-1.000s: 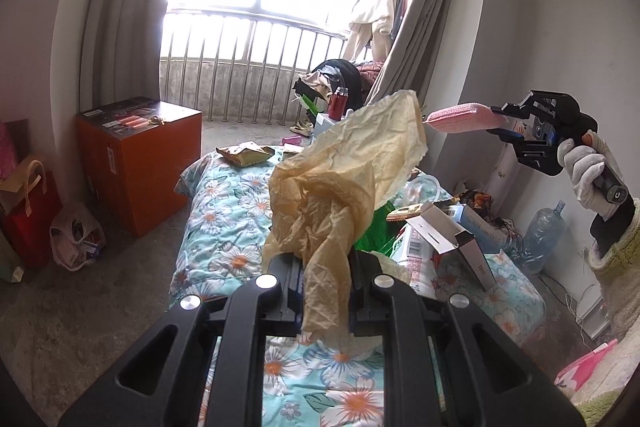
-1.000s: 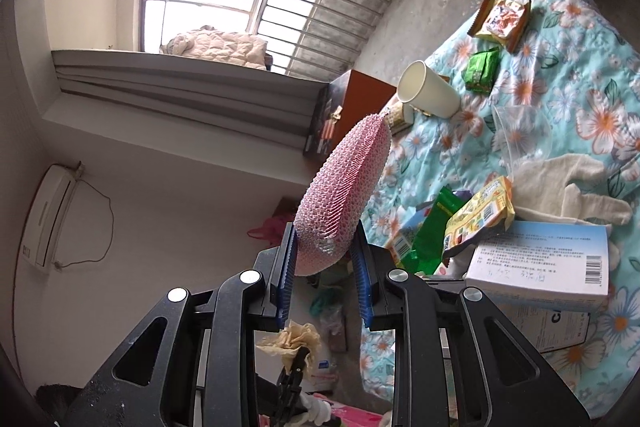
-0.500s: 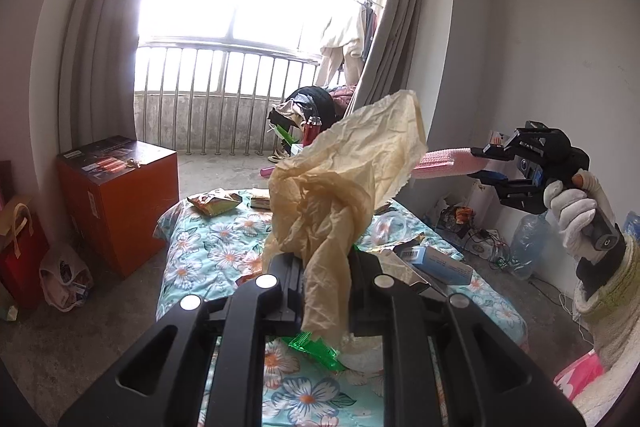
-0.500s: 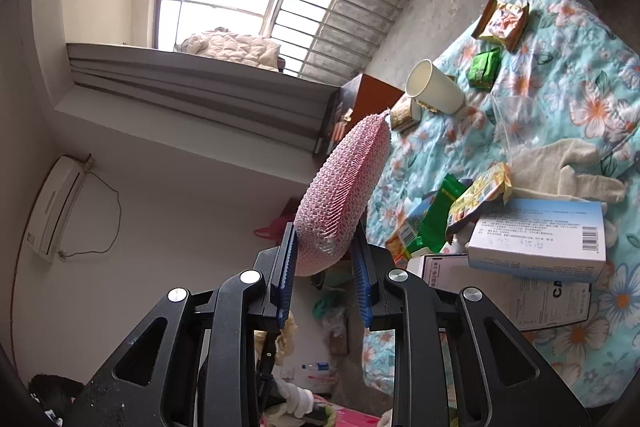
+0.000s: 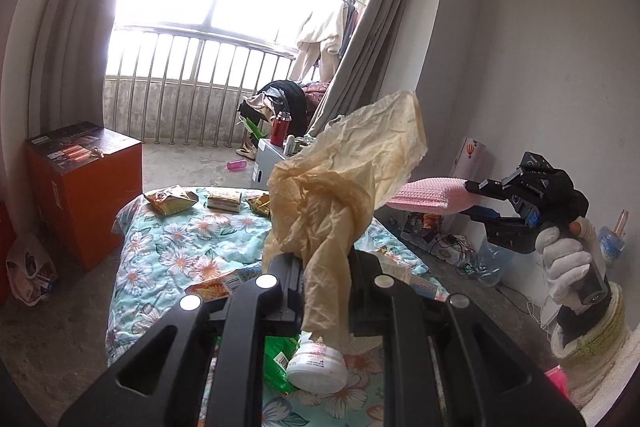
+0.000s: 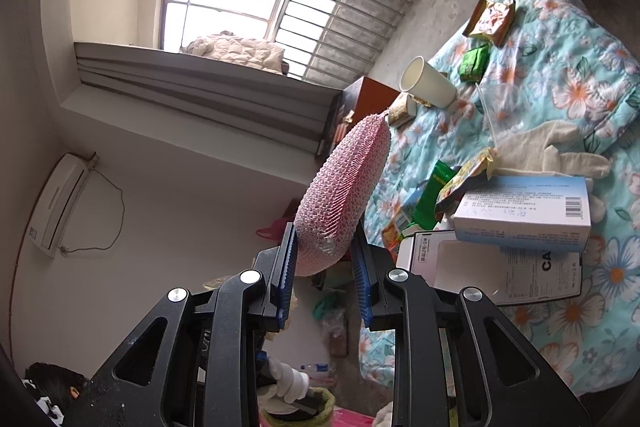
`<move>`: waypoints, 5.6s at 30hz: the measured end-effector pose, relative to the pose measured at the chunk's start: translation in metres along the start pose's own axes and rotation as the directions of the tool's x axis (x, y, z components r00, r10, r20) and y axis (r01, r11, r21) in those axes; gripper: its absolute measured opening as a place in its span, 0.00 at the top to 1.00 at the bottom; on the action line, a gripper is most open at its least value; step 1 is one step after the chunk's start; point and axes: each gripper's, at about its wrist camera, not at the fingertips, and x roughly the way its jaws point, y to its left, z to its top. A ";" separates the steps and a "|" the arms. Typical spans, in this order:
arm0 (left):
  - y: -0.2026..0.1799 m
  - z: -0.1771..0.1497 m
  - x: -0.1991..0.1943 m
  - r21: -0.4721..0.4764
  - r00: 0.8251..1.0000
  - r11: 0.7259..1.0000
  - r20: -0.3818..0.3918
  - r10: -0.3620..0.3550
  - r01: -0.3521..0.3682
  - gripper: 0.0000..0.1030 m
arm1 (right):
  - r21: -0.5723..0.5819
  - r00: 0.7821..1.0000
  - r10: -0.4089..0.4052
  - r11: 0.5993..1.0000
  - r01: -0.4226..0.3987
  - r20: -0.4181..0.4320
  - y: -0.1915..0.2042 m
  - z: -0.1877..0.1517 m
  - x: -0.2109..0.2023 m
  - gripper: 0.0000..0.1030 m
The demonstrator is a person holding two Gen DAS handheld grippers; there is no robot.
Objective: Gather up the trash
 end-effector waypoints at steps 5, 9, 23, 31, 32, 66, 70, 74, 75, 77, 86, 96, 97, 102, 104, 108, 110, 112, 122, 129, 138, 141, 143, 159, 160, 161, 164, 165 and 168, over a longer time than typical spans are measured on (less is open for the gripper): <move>-0.014 0.002 0.006 -0.005 0.999 1.000 -0.015 -0.031 0.031 0.86 | 0.007 1.000 -0.004 1.000 0.004 0.020 -0.004 -0.009 -0.013 0.76; -0.026 0.007 0.011 0.012 0.999 0.999 -0.017 -0.042 0.042 0.86 | 0.003 0.999 -0.002 1.000 0.002 0.049 -0.005 -0.012 -0.027 0.76; -0.058 0.018 0.034 0.048 0.997 0.996 -0.033 -0.069 0.071 0.86 | 0.004 0.988 0.009 1.000 -0.010 0.156 -0.017 -0.013 -0.078 0.76; -0.091 0.027 0.056 0.096 0.993 0.990 -0.054 -0.103 0.108 0.86 | 0.037 0.975 0.021 0.999 -0.030 0.220 -0.041 -0.015 -0.113 0.76; -0.097 0.028 0.060 0.102 0.992 0.988 -0.058 -0.110 0.116 0.86 | 0.042 0.973 0.020 0.999 -0.030 0.231 -0.044 -0.015 -0.118 0.76; -0.511 -0.138 0.441 0.034 0.424 0.838 -0.873 -0.241 0.544 0.85 | 0.576 0.552 -0.665 0.734 0.360 0.503 -0.303 -0.052 -0.319 0.76; -0.532 -0.171 0.487 0.045 0.425 0.852 -0.880 -0.213 0.521 0.80 | 0.604 0.539 -0.694 0.705 0.372 0.478 -0.342 -0.039 -0.320 0.69; -0.536 -0.200 0.517 0.080 0.489 0.884 -0.854 -0.178 0.461 0.49 | 0.676 0.541 -0.744 0.633 0.379 0.393 -0.386 -0.034 -0.320 0.47; -0.537 -0.204 0.518 0.081 0.494 0.883 -0.850 -0.181 0.462 0.45 | 0.688 0.549 -0.742 0.628 0.364 0.386 -0.394 -0.036 -0.321 0.47; -0.538 -0.210 0.521 0.059 0.480 0.879 -0.854 -0.201 0.474 0.42 | 0.706 0.545 -0.745 0.618 0.345 0.386 -0.399 -0.044 -0.325 0.47; -0.550 -0.194 0.511 0.030 0.499 0.854 -0.822 -0.274 0.519 0.31 | 0.671 0.514 -0.721 0.665 0.328 0.464 -0.383 -0.049 -0.337 0.47; -0.512 -0.100 0.459 -0.078 0.549 0.834 -0.719 -0.427 0.546 0.30 | 0.631 0.495 -0.700 0.700 0.333 0.515 -0.359 -0.048 -0.338 0.47; -0.501 -0.086 0.446 -0.085 0.553 0.824 -0.703 -0.448 0.560 0.30 | 0.622 0.495 -0.697 0.705 0.340 0.519 -0.352 -0.048 -0.337 0.47; -0.417 -0.017 0.362 -0.056 0.607 0.788 -0.604 -0.516 0.614 0.30 | 0.497 0.501 -0.659 0.752 0.434 0.560 -0.299 -0.038 -0.321 0.47; -0.369 0.005 0.321 -0.006 0.679 0.806 -0.536 -0.502 0.591 0.29 | 0.418 0.516 -0.627 0.776 0.472 0.583 -0.271 -0.032 -0.309 0.44; -0.254 0.043 0.241 -0.029 0.805 0.882 -0.395 -0.443 0.471 0.27 | 0.222 0.605 -0.529 0.832 0.509 0.595 -0.214 -0.019 -0.277 0.39; -0.198 0.060 0.199 -0.040 0.876 0.924 -0.302 -0.375 0.381 0.27 | 0.120 0.662 -0.485 0.847 0.518 0.571 -0.187 -0.014 -0.257 0.39; -0.148 0.070 0.160 -0.053 0.932 0.955 -0.211 -0.296 0.291 0.27 | 0.024 0.733 -0.434 0.868 0.497 0.524 -0.163 -0.008 -0.235 0.38; 0.000 0.014 0.073 -0.296 0.982 0.951 -0.130 -0.137 0.093 0.25 | -0.112 0.951 -0.256 0.954 0.278 0.174 -0.100 0.005 -0.103 0.38; 0.036 -0.028 0.074 -0.409 0.977 0.909 -0.152 -0.152 0.078 0.25 | -0.082 0.971 -0.238 0.968 0.239 0.018 -0.073 0.015 -0.028 0.38; 0.044 -0.047 0.085 -0.397 0.967 0.912 -0.180 -0.182 0.098 0.26 | -0.005 0.929 -0.346 0.937 0.349 -0.131 -0.077 0.056 0.060 0.39; 0.042 -0.051 0.089 -0.358 0.962 0.927 -0.193 -0.191 0.112 0.26 | 0.005 0.901 -0.401 0.913 0.408 -0.168 -0.082 0.064 0.082 0.43; 0.040 -0.055 0.091 -0.335 0.959 0.933 -0.198 -0.204 0.130 0.26 | 0.011 0.883 -0.426 0.899 0.437 -0.198 -0.086 0.068 0.094 0.46; 0.048 -0.076 0.095 -0.303 0.939 0.929 -0.203 -0.279 0.211 0.42 | 0.045 0.900 -0.378 0.917 0.396 -0.218 -0.080 0.066 0.115 0.91; 0.050 -0.077 0.092 -0.302 0.939 0.929 -0.202 -0.280 0.212 0.42 | 0.052 0.914 -0.349 0.929 0.367 -0.205 -0.076 0.065 0.112 0.91; 0.052 -0.078 0.089 -0.301 0.939 0.930 -0.200 -0.278 0.211 0.43 | 0.057 0.925 -0.327 0.938 0.343 -0.192 -0.071 0.065 0.110 0.91; 0.059 -0.081 0.078 -0.306 0.944 0.931 -0.196 -0.267 0.200 0.45 | 0.052 0.951 -0.262 0.960 0.274 -0.165 -0.054 0.064 0.104 0.92; 0.062 -0.083 0.074 -0.313 0.946 0.931 -0.195 -0.258 0.189 0.46 | 0.042 0.957 -0.241 0.967 0.251 -0.164 -0.047 0.062 0.103 0.92; 0.077 -0.086 0.058 -0.341 0.959 0.930 -0.188 -0.212 0.139 0.48 | -0.011 0.964 -0.201 0.979 0.202 -0.177 -0.026 0.050 0.102 0.92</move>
